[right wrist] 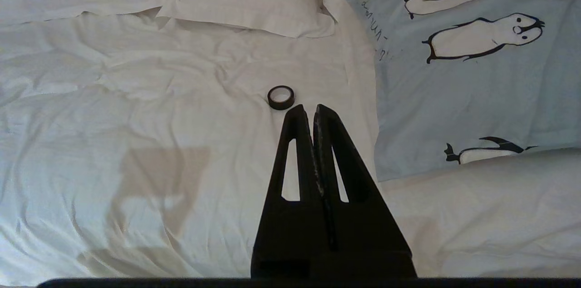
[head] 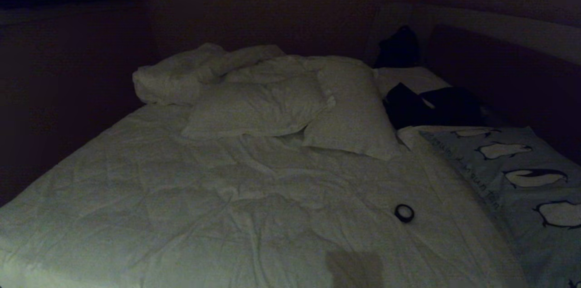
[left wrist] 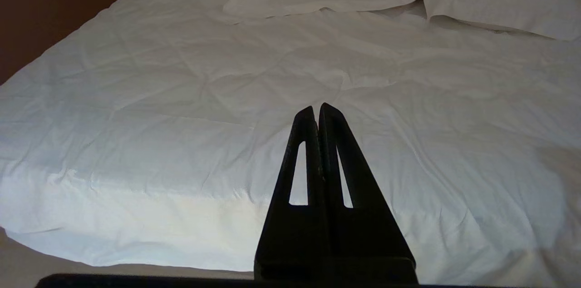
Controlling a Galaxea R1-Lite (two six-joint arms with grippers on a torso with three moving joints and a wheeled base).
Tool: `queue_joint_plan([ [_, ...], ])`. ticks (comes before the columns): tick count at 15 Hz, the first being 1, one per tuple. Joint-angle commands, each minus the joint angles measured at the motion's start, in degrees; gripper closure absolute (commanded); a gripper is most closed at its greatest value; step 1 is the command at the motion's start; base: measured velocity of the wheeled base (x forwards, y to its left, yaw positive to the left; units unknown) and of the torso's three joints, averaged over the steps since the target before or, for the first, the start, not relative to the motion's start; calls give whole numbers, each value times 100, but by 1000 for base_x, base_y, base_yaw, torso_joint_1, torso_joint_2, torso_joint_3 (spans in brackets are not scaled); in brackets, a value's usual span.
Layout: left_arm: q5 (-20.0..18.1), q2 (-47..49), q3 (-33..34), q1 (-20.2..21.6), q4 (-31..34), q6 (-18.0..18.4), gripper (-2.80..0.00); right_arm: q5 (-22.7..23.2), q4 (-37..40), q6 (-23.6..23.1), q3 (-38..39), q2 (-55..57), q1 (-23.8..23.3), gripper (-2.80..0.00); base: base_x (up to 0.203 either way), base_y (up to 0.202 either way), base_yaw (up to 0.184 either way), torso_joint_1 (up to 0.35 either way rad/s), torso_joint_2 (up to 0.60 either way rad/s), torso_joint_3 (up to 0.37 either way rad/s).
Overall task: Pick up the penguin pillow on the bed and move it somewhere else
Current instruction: Pick up the pillow
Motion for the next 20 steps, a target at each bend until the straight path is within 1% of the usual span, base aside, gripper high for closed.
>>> queue_joint_plan([
  [1, 2, -2, 9, -2, -1, -2, 0, 1, 2, 0, 1, -2, 0, 0, 0, 0, 0, 0, 0, 0],
  [16, 2, -2, 9, 0, -1, -2, 0, -33, 37, -78, -60, -2, 0, 0, 0, 0, 0, 0, 0, 0],
  [20, 2, -2, 9, 0, -1, -2, 0, -16, 366, -70, -547, -2, 0, 0, 0, 0, 0, 0, 0, 0],
])
